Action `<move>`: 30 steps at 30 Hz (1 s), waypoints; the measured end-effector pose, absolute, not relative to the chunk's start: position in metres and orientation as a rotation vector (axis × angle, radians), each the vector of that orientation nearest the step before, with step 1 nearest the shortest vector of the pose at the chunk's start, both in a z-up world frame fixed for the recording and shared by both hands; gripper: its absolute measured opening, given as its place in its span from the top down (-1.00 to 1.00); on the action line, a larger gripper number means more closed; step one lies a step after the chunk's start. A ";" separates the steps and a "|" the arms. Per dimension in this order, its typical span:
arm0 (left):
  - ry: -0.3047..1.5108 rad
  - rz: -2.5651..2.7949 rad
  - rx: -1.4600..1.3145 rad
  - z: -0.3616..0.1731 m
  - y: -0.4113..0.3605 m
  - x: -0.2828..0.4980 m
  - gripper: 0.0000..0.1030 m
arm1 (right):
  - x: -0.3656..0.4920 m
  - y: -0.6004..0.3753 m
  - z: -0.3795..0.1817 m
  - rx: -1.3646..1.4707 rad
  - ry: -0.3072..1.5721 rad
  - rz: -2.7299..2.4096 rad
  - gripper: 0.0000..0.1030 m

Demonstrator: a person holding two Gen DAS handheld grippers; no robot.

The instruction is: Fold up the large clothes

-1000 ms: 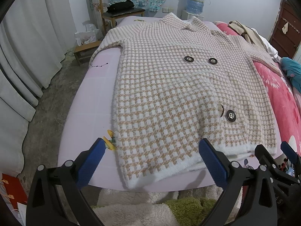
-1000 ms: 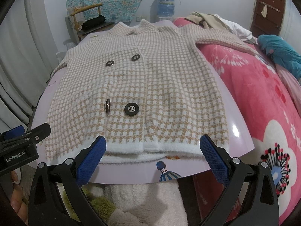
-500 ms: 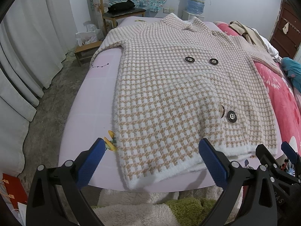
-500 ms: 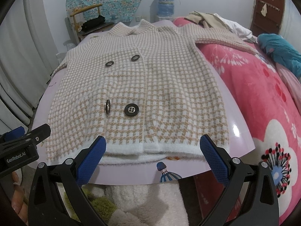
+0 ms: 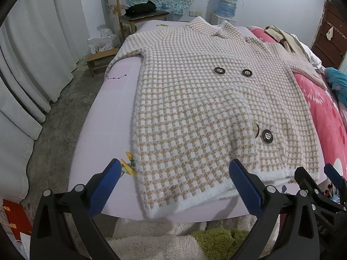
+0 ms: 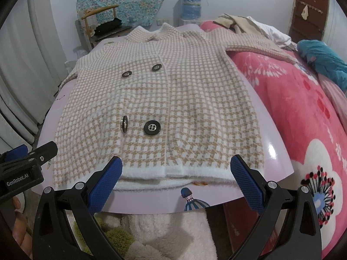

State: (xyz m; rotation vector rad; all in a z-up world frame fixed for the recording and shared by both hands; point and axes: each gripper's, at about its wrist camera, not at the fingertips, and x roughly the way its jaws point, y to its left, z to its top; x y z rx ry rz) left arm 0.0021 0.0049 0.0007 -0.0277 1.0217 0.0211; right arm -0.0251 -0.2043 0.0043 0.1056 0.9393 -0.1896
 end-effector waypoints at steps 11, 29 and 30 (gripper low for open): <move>1.022 0.020 -0.027 0.001 0.005 0.002 -0.90 | -0.025 -0.202 0.003 0.103 0.934 -0.192 -0.85; 1.021 0.021 -0.026 0.001 0.007 0.003 -0.90 | -0.027 -0.200 0.002 0.100 0.930 -0.195 -0.85; 1.021 0.021 -0.026 0.001 0.006 0.003 -0.90 | -0.026 -0.200 0.001 0.099 0.930 -0.195 -0.85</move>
